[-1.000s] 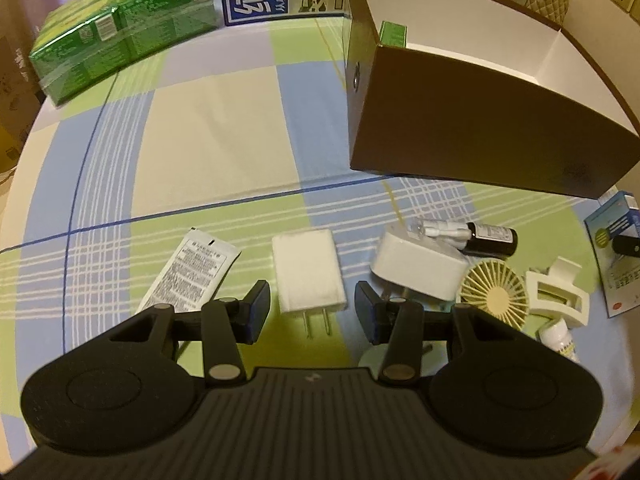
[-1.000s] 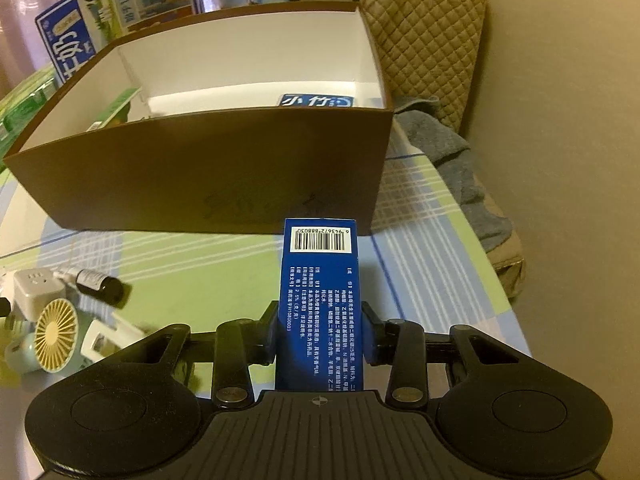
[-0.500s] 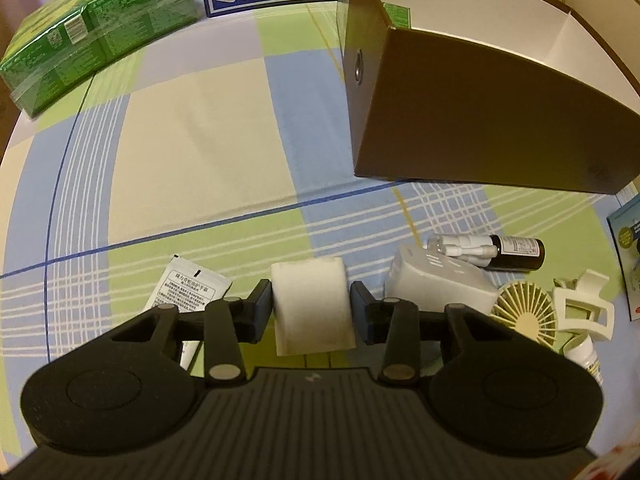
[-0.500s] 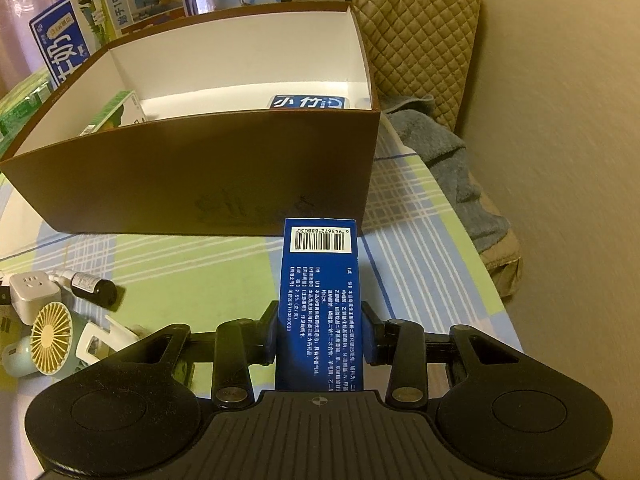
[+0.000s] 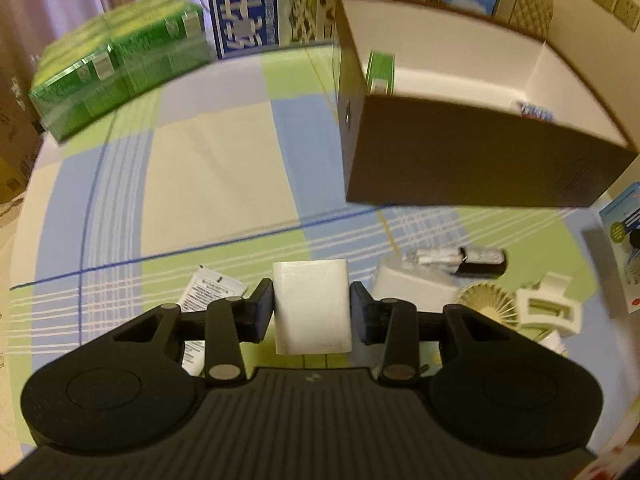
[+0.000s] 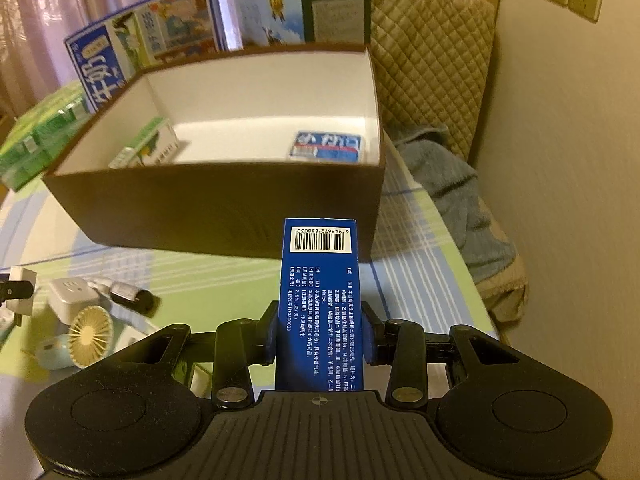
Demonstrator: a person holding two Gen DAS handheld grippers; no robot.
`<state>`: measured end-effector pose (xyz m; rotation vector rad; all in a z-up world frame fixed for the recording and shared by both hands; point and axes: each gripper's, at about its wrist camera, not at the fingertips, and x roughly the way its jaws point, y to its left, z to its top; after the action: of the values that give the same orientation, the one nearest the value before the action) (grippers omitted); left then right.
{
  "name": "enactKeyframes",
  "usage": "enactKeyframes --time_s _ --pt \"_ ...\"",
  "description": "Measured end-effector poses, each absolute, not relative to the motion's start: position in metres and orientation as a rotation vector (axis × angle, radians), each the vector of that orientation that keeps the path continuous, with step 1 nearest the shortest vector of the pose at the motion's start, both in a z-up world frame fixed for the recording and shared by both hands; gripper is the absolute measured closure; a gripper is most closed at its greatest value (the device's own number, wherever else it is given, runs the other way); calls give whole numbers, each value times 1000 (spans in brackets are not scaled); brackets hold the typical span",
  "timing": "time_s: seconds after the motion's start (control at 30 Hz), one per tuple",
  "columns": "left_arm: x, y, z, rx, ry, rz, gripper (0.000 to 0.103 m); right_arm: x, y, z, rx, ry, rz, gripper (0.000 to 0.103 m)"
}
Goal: Organize rigid objects
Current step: 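Lower the charger and blue box into the brown box and open both tools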
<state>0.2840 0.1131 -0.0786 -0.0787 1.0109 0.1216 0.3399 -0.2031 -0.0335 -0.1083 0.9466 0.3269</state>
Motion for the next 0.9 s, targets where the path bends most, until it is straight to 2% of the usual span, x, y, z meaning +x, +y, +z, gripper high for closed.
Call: enactKeyframes --time_s 0.3,0.6,0.9 --pt "285 92 -21 -63 906 81 67 337 -197 13 -98 880 400 67" --pt "324 53 27 -29 802 -22 67 365 -177 51 -50 804 484 67" --pt "395 24 37 -4 794 -67 67 421 -145 60 -60 760 479 67"
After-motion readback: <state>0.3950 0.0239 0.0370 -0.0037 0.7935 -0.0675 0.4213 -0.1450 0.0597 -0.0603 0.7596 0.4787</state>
